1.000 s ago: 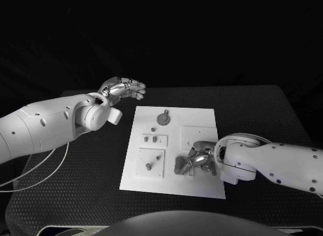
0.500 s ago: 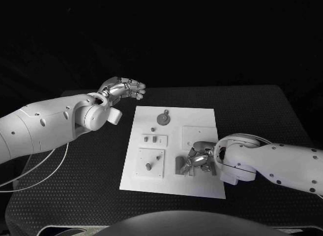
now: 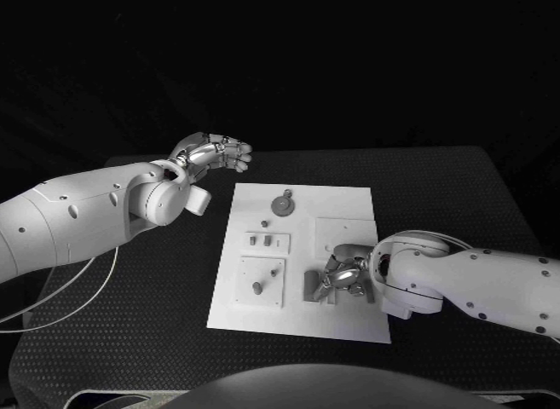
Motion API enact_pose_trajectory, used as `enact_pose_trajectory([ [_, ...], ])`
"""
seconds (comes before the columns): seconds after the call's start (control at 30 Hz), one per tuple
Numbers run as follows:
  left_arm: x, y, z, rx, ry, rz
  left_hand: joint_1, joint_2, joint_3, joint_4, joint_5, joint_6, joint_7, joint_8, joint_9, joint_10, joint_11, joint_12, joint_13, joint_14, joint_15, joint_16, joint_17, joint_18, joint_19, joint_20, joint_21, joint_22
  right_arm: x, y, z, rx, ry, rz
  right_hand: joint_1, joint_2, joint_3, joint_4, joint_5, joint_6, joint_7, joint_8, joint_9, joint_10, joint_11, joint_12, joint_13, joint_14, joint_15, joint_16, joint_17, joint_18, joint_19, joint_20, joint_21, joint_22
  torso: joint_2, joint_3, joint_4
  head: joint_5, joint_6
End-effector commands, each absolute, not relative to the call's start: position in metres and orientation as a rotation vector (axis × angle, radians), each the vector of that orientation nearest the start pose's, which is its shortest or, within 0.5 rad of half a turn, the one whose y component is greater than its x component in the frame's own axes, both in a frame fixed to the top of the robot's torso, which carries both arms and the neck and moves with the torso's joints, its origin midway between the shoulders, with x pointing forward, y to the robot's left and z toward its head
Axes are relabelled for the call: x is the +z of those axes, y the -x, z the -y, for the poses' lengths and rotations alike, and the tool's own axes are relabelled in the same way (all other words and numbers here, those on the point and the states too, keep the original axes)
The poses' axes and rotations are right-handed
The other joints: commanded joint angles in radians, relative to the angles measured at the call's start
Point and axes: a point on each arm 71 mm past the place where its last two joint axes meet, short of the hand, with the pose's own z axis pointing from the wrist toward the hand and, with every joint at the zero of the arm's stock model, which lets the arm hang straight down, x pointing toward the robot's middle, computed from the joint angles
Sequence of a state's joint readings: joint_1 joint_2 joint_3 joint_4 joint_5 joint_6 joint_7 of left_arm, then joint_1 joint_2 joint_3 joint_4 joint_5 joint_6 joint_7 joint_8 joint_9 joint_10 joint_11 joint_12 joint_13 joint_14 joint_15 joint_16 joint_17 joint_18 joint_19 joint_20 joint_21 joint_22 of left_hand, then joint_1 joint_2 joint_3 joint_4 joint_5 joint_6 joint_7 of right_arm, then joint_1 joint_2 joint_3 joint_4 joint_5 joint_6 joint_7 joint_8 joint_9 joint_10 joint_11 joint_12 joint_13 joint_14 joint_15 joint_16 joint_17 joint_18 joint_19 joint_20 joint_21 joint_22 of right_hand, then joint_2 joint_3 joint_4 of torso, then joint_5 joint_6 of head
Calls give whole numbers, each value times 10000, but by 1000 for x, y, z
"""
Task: Assemble the parts on the task board
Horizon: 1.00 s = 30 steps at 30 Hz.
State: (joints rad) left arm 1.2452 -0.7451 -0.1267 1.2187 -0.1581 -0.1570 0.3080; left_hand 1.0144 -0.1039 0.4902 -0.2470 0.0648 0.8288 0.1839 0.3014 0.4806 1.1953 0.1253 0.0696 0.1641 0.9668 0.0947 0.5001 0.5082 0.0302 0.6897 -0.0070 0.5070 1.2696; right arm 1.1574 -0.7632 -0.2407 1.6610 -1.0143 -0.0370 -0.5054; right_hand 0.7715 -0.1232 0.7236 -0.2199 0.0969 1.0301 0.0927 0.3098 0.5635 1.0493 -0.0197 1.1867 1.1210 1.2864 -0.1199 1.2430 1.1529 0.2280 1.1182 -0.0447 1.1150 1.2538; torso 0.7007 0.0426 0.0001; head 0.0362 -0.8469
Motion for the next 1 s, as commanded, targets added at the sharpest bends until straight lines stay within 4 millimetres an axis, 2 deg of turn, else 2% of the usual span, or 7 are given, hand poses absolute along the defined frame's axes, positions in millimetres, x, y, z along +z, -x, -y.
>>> enact_pose_trajectory([
  [0.03,-204,-535,-243,-13751,9584,-15894,-64,1,17,57,27,-61,-15,32,-13,-48,-10,20,-14,50,4,-46,13,70,55,18,-35,18,-293,-400,149,5037,-494,-24161,73,58,12,-174,61,76,-13,-33,-19,89,19,-63,26,65,-15,25,3,338,56,13,55,-22,4,-2,4,-8,-9],
  [0.3,-204,-535,-243,-13758,9583,-15899,-58,3,20,56,28,-58,-17,35,-13,-46,-11,21,-14,51,3,-51,20,71,56,18,-38,22,-291,-400,146,4989,-119,-23955,469,-48,-91,-609,120,131,-22,-35,-19,147,14,-90,75,87,-19,-1,-15,338,79,15,96,-75,-1,-9,10,-15,-22],
  [0.37,-204,-535,-243,-13758,9584,-15903,-57,2,21,55,28,-58,-17,36,-13,-46,-11,21,-15,52,3,-52,22,71,56,18,-39,23,-292,-400,146,4984,-135,-23947,553,-135,-224,-654,-31,156,-33,-29,-14,170,7,-98,91,98,-25,-4,-15,338,79,20,105,-95,-4,-13,11,-11,-25],
  [0.43,-204,-535,-243,-13760,9584,-15904,-56,2,21,55,28,-57,-17,37,-13,-46,-11,21,-15,52,3,-53,24,71,57,18,-39,24,-292,-400,147,4939,-160,-23913,622,-212,-316,-651,-219,166,-34,-31,-14,184,1,-112,101,102,-29,-12,-20,338,77,23,107,-115,-4,-13,11,-11,-25],
  [0.8,-204,-535,-244,-13741,9591,-15897,-48,4,25,51,28,-55,-19,41,-13,-43,-12,22,-16,57,2,-61,36,72,59,17,-43,31,-291,-401,149,5037,-264,-23775,569,-246,-438,-581,-282,184,-37,-36,-18,203,-3,-133,112,115,-32,-17,-18,338,78,37,104,-146,-1,-4,12,-9,-18],
  [0.93,-204,-535,-244,-13741,9591,-15896,-47,4,26,50,28,-54,-19,42,-13,-43,-12,22,-16,58,2,-63,40,72,60,17,-44,33,-290,-401,151,5286,-423,-23714,561,-396,-475,-537,-265,159,-34,-63,-31,202,0,-159,118,105,-35,-42,-38,338,77,38,99,-172,-2,-6,9,-10,-13],
  [1.0,-204,-536,-244,-13728,9595,-15890,-46,4,27,50,28,-54,-19,43,-13,-43,-12,22,-16,58,2,-65,42,72,60,17,-45,34,-289,-399,153,5616,-689,-23690,499,-557,-572,-448,-116,143,-27,-84,-39,204,8,-185,128,98,-31,-61,-52,338,82,41,100,-202,-3,1,8,-17,4],
])
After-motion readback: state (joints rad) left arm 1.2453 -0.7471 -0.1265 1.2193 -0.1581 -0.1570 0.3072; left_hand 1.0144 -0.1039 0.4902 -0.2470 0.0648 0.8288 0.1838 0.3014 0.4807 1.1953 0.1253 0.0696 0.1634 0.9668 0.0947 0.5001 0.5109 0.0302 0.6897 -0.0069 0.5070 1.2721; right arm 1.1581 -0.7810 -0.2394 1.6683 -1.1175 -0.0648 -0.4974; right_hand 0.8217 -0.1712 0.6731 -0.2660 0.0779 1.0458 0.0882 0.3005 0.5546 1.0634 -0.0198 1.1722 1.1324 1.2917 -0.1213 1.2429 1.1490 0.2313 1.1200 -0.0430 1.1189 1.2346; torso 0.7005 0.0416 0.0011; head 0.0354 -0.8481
